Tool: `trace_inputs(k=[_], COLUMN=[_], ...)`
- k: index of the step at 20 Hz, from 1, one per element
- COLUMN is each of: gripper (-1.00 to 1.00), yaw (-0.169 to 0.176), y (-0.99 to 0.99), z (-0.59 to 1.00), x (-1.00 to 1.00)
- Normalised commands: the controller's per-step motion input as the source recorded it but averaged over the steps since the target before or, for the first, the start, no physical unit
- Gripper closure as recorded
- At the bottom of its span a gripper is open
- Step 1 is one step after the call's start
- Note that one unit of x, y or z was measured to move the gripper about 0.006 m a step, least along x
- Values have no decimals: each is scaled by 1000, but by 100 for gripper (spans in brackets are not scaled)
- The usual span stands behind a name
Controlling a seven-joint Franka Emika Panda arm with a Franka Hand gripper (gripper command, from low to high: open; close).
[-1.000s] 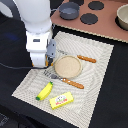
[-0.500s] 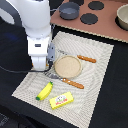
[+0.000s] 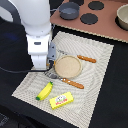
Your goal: Interact with the objects in diverse but meaningful ways.
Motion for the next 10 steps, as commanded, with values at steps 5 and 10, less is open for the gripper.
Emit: trace_inputs(k=[5,10], gripper=[100,100], yaw=[0,-4], y=[0,31], z=[884,491], x=[391,822])
